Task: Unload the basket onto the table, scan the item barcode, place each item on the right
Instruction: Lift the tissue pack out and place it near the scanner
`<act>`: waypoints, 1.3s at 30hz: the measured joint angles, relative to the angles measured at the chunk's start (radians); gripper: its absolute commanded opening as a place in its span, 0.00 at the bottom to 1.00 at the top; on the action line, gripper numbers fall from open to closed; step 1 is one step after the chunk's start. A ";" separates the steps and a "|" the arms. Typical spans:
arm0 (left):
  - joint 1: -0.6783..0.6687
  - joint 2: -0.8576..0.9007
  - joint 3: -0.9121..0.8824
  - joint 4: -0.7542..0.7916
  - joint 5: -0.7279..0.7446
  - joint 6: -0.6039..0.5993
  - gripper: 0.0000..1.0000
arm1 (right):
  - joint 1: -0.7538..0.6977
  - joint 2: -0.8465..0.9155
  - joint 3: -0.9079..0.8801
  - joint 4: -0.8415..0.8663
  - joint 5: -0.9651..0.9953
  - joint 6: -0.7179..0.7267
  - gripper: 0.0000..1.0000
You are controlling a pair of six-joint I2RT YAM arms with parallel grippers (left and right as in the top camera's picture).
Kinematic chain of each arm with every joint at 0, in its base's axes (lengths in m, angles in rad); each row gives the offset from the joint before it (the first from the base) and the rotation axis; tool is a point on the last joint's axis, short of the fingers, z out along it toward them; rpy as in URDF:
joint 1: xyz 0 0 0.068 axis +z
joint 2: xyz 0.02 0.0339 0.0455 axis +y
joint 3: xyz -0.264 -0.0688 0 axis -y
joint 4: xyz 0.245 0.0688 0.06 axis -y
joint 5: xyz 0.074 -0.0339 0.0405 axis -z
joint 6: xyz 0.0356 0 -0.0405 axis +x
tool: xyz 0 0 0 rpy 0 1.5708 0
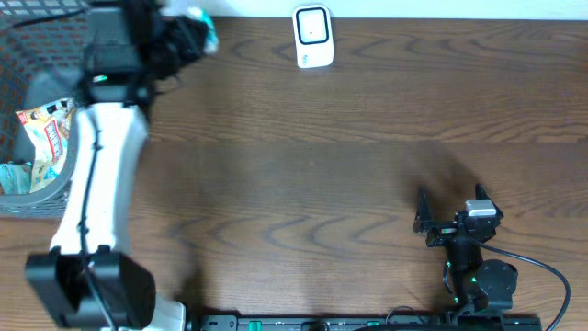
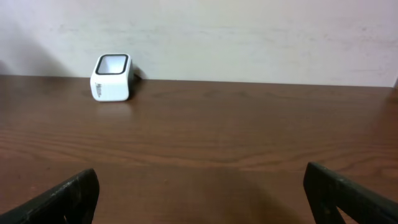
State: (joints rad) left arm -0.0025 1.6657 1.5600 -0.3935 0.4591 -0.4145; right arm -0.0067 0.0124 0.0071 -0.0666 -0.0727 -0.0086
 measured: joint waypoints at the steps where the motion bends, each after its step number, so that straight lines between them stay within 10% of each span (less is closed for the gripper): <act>1: -0.035 0.020 0.000 -0.016 -0.049 0.011 0.08 | 0.000 0.000 0.000 0.000 0.000 0.000 0.99; 19: -0.356 0.374 0.000 -0.100 -0.279 0.053 0.24 | 0.000 0.000 0.000 0.000 0.000 0.000 0.99; 26: -0.387 0.391 0.000 -0.100 -0.282 0.053 0.42 | 0.000 0.000 0.000 0.000 0.000 0.000 0.99; 39: -0.352 0.330 0.000 -0.093 -0.282 0.068 0.44 | 0.000 0.000 0.000 0.000 0.000 0.000 0.99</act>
State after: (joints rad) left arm -0.3542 1.9957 1.5600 -0.4862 0.1772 -0.3466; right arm -0.0067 0.0124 0.0071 -0.0666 -0.0727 -0.0090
